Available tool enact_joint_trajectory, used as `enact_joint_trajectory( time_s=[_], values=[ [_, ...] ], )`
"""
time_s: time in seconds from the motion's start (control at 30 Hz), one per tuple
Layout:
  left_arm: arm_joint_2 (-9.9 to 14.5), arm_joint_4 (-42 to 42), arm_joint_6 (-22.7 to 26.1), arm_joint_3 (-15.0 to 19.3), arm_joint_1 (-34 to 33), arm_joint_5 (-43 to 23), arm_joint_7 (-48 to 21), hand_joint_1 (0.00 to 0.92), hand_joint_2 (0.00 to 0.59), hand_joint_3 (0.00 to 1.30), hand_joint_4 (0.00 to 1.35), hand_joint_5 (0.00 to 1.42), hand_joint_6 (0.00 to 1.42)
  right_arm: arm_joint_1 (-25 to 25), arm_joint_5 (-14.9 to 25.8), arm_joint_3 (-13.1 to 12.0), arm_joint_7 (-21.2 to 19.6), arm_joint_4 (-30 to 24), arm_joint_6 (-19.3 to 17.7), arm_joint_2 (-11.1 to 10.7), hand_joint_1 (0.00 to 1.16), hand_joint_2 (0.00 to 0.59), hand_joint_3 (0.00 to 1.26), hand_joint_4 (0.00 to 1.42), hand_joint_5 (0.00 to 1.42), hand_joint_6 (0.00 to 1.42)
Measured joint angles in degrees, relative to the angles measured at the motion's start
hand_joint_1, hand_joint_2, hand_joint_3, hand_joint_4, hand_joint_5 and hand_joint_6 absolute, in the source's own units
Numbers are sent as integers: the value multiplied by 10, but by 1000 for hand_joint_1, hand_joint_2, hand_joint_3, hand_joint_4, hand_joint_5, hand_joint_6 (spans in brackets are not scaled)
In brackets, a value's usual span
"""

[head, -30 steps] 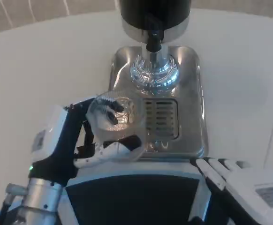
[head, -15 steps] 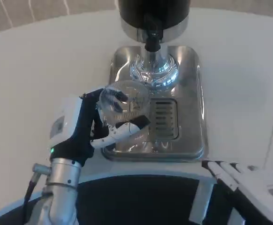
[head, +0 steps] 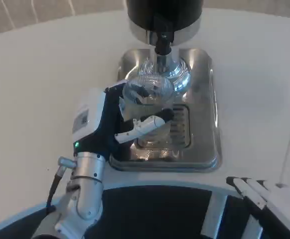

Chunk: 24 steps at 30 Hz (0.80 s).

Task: Grasp the cup under the faucet to collect the drink, then remove the cup.

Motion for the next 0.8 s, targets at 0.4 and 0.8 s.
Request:
enact_joint_trajectory(
  time_s=[0.4,0.8],
  values=[
    [-4,37,7,-31,-39,-1,9,505,15,805,920,1107,486,-6,12,-34,2,0,-14,1,434,480,0,0,0,0],
    [-2,31,24,-67,-50,13,7,309,70,507,453,687,387,-11,23,-58,10,0,-15,2,424,479,0,0,0,0]
  ],
)
